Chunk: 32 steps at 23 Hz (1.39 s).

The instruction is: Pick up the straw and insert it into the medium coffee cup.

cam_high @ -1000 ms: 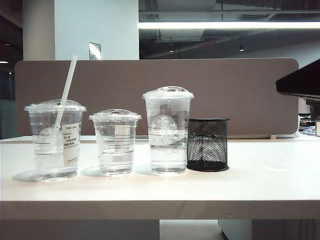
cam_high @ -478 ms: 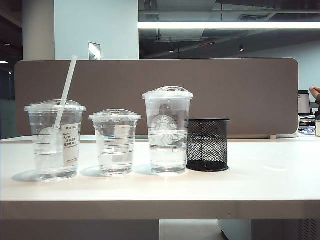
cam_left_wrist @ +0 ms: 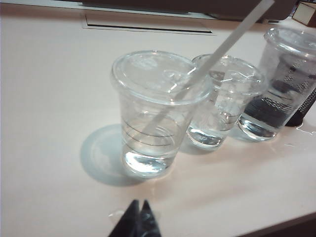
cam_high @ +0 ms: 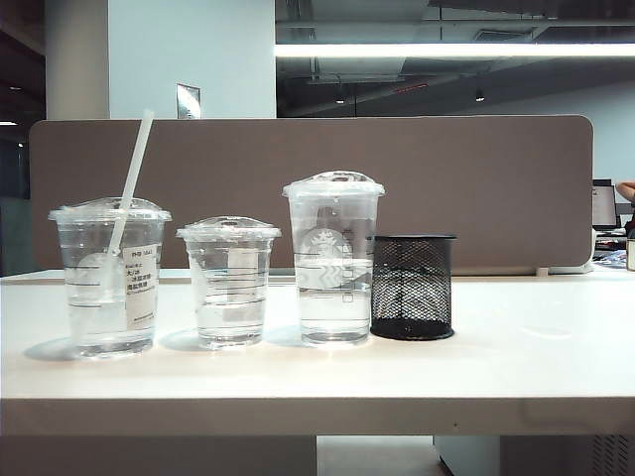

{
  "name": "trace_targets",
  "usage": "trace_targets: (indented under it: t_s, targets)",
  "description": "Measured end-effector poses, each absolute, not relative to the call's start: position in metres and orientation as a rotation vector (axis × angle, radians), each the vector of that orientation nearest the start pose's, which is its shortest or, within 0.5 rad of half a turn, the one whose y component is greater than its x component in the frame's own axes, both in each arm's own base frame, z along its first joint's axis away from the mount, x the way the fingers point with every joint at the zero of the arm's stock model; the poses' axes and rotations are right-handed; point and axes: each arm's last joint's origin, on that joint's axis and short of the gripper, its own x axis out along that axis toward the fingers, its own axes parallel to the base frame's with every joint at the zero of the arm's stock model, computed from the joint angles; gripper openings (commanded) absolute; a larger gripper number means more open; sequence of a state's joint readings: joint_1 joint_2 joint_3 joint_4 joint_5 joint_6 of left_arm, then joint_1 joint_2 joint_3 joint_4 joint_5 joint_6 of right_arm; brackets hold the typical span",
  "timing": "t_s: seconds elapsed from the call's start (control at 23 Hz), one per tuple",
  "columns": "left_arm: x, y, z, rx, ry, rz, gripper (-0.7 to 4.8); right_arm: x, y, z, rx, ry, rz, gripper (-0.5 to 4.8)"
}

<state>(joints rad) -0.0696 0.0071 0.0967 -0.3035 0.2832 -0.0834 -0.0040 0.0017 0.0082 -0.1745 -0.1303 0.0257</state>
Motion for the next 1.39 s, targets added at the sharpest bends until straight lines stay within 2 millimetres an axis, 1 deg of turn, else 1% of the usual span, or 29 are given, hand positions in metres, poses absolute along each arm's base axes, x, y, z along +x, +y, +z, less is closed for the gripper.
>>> trace_targets:
  t_s: [1.0, 1.13, 1.26, 1.39]
  targets:
    - [0.087, -0.014, 0.167, -0.099, 0.226, -0.341, -0.04, 0.096, 0.004, 0.149, 0.034, 0.173, 0.113, 0.54]
    - [0.09, -0.012, 0.162, -0.038, 0.21, -0.278, -0.04, 0.096, 0.004, 0.149, 0.035, 0.173, 0.112, 0.54]
    - [0.093, -0.01, 0.151, -0.025, 0.219, -0.195, -0.04, 0.096, 0.004, 0.149, 0.035, 0.173, 0.112, 0.54]
    - [0.095, -0.009, 0.15, -0.019, 0.173, -0.159, -0.04, 0.096, 0.004, 0.149, 0.035, 0.173, 0.112, 0.54]
